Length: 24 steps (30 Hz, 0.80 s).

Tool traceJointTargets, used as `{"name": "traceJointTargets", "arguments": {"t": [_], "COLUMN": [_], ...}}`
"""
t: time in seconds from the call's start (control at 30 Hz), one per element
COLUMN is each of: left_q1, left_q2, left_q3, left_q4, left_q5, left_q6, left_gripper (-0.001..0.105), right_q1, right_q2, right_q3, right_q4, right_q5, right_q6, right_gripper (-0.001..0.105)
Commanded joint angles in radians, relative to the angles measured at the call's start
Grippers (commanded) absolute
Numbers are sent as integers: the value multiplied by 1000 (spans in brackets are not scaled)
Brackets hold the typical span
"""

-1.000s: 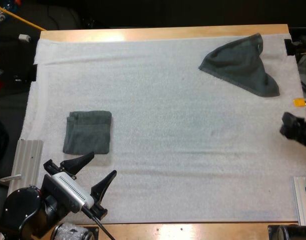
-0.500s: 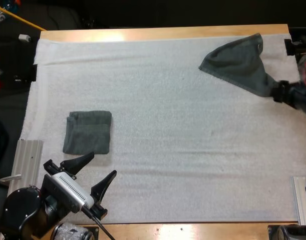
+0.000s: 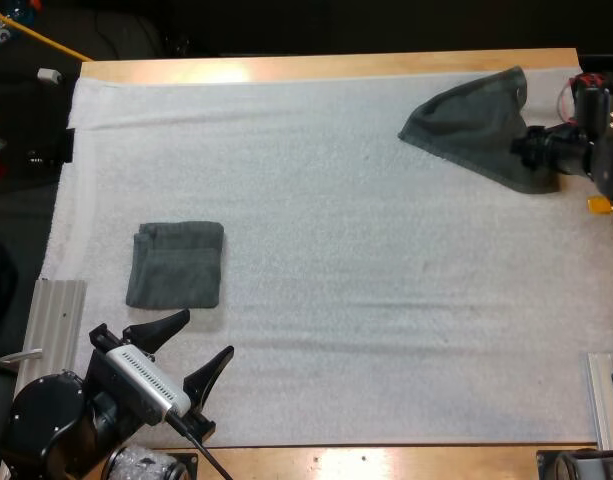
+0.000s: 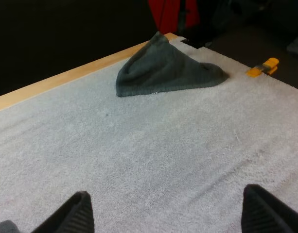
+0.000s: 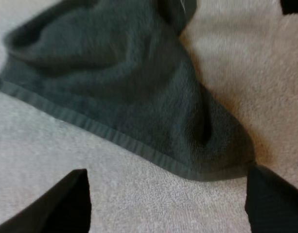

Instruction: Pick towel from pile, fold and stack

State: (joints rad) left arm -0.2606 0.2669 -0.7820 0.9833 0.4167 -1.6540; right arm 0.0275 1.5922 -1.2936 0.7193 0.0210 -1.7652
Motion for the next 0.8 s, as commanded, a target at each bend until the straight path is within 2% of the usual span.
{"name": "traceJointTargets", "arguments": {"t": [0.0, 0.27, 0.4, 0.53, 0.77], "left_q1": [-4, -4, -4, -4, -4], "left_q2": [1, 1, 1, 1, 1], "left_q3": [-5, -5, -5, -5, -5], "left_q4": [-5, 3, 28, 59, 67], "left_q5": [6, 6, 6, 6, 6], "left_q6": [-10, -10, -10, -10, -10], "left_gripper": [61, 61, 61, 61, 61], "right_q1": [2, 2, 2, 2, 2], "right_q2": [28, 205, 274, 311, 352], "right_q3": [-16, -33, -33, -33, -33], "right_q4": [-4, -17, -70, -117, -140], "right_q5": [6, 94, 175, 185, 216], "right_q6": [-12, -10, -10, -10, -3], "right_gripper": [64, 64, 64, 64, 42]}}
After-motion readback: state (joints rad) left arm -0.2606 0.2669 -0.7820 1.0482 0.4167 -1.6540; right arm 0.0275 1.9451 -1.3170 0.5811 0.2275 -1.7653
